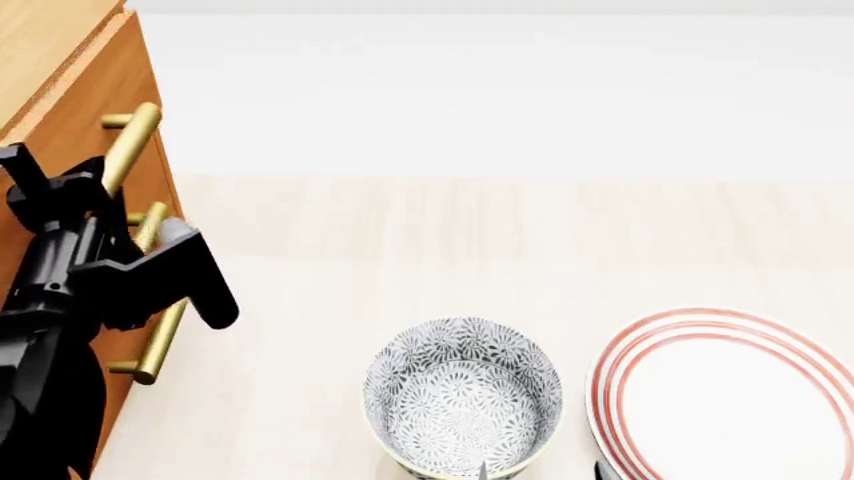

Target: Open the top drawer of the cabinet.

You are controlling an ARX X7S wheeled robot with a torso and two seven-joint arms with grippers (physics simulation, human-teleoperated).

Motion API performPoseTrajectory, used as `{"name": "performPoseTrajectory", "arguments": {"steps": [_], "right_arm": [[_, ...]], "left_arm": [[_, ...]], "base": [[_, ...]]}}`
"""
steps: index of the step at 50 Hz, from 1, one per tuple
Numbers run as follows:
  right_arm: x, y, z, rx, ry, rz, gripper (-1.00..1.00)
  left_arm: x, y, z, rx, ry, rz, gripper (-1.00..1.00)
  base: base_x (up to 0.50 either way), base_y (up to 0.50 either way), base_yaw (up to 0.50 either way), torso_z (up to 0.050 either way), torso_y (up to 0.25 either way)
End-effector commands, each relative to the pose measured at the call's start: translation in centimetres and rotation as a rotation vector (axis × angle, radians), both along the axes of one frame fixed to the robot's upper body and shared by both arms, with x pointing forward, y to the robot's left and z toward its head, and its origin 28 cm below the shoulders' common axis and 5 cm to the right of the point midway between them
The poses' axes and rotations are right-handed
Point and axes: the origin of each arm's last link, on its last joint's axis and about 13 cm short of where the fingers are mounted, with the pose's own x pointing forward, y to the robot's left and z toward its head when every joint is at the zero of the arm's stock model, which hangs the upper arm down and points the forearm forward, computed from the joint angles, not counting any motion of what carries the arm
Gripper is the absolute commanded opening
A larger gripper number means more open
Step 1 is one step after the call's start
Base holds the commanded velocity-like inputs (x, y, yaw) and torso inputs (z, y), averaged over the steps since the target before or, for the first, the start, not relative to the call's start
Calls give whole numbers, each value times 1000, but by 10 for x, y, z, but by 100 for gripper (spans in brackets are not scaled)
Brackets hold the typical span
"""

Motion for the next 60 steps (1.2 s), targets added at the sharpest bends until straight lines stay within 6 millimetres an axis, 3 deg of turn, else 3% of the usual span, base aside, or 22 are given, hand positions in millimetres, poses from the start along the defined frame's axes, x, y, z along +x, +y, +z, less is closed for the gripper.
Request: {"name": "performPoseTrajectory", "arguments": {"steps": [1,15,34,53,54,60], "right_arm": [[1,1,1,6,-11,7,100],[1,1,1,8,-7,12,100],[0,1,0,13,-6,16,100],[2,0,1,20,-1,4,100],[2,0,1,20,0,5,100],[2,0,1,19,4,8,100]], "left_arm": [[-1,-33,2,-29,36,-78,-100],[-3,-60,0,-4,44,-163,-100],[-13,-98,13,1,25,-274,-100],[-19,-111,17,-29,2,-304,-100],[-19,-112,18,-58,10,-293,100],[-32,-121,24,-101,-15,-339,100]], "base": [[0,0,-3,0,0],[0,0,0,0,0],[-7,0,0,0,2],[-9,0,1,0,3],[0,0,0,0,0],[0,0,0,0,0]]}}
